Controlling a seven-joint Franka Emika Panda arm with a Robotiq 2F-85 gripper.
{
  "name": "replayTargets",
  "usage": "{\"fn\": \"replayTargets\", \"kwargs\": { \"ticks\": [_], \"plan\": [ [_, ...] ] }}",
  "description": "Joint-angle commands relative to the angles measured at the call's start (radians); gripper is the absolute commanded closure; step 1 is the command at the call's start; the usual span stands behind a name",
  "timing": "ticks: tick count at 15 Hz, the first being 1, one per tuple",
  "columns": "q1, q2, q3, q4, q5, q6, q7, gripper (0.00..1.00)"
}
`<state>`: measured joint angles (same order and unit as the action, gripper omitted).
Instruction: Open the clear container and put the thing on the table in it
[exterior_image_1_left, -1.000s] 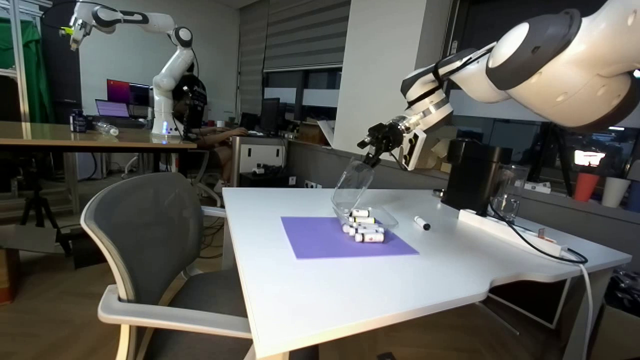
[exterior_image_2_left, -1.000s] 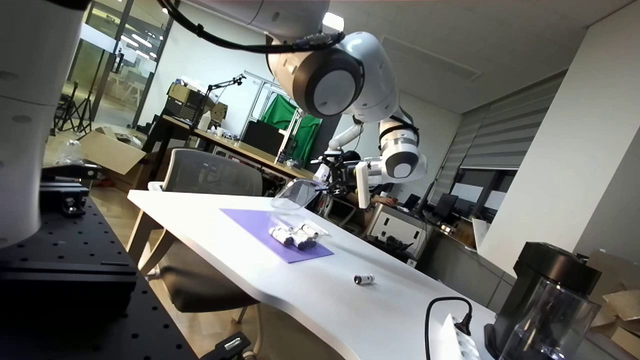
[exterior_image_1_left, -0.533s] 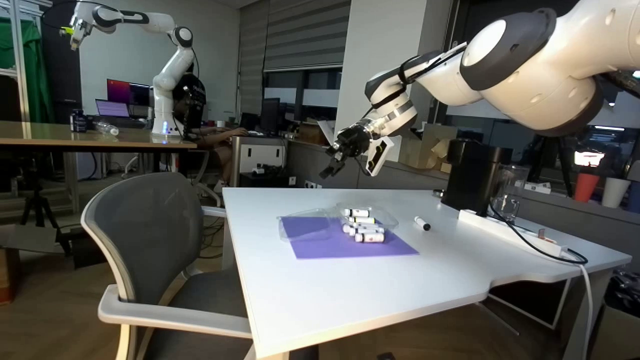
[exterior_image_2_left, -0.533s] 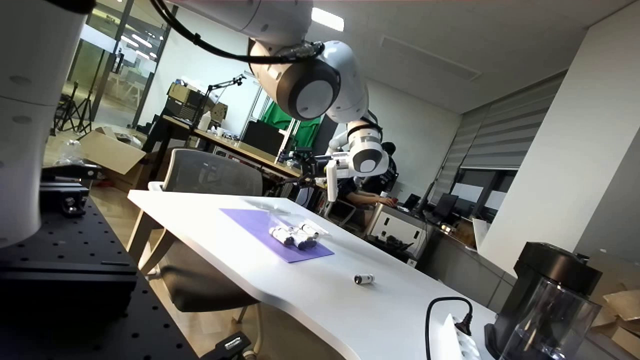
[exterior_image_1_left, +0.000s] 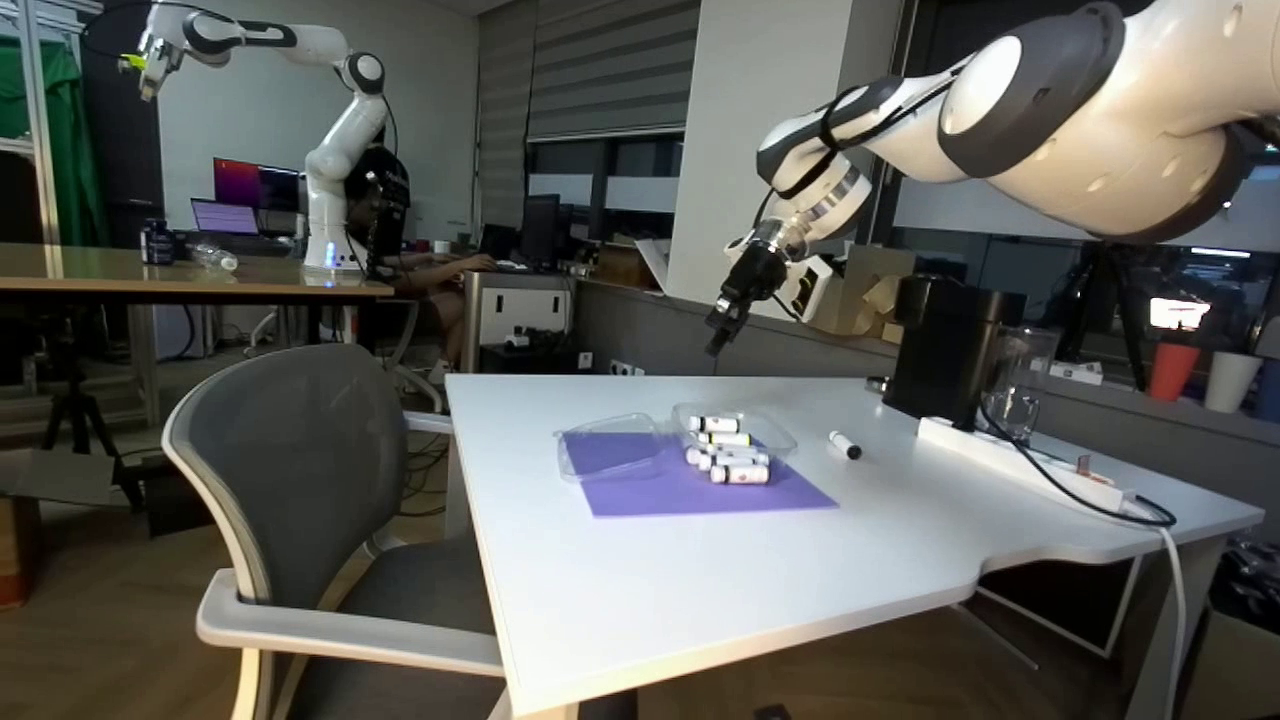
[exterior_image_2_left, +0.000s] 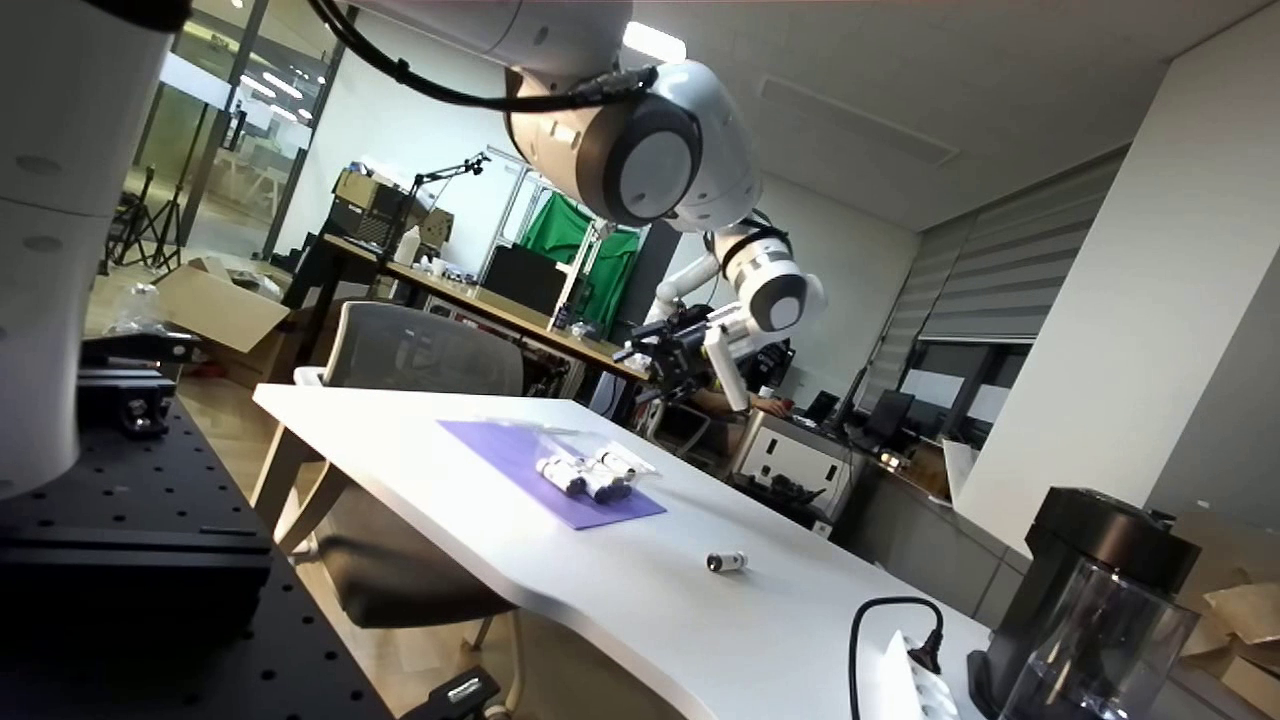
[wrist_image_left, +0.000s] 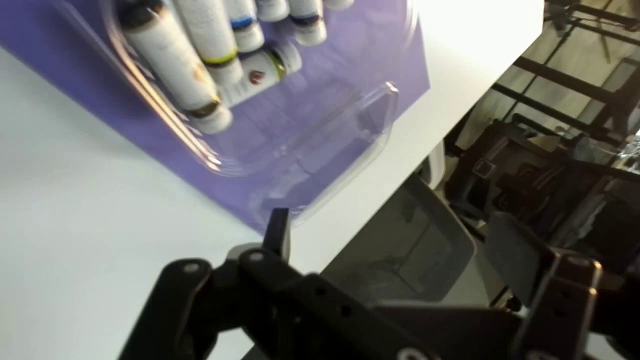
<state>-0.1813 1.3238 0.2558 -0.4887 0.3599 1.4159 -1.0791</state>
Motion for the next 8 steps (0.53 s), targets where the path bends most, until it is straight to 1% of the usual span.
{"fn": "replayTargets", "kwargs": {
  "ticks": [1, 3, 4, 7, 8],
  "plan": [
    [-0.071, 0.076, -0.042, 0.153, -0.021, 0.018, 0.077, 0.00],
    [-0.117, 0.104, -0.058, 0.176, -0.023, 0.055, 0.110, 0.00],
    [-0.147, 0.049, -0.073, 0.057, -0.010, 0.135, 0.106, 0.00],
    [-0.170, 0.086, -0.096, 0.054, -0.010, 0.275, 0.174, 0.00],
    [-0.161, 0.172, -0.088, 0.185, -0.031, 0.271, 0.227, 0.00]
  ]
}}
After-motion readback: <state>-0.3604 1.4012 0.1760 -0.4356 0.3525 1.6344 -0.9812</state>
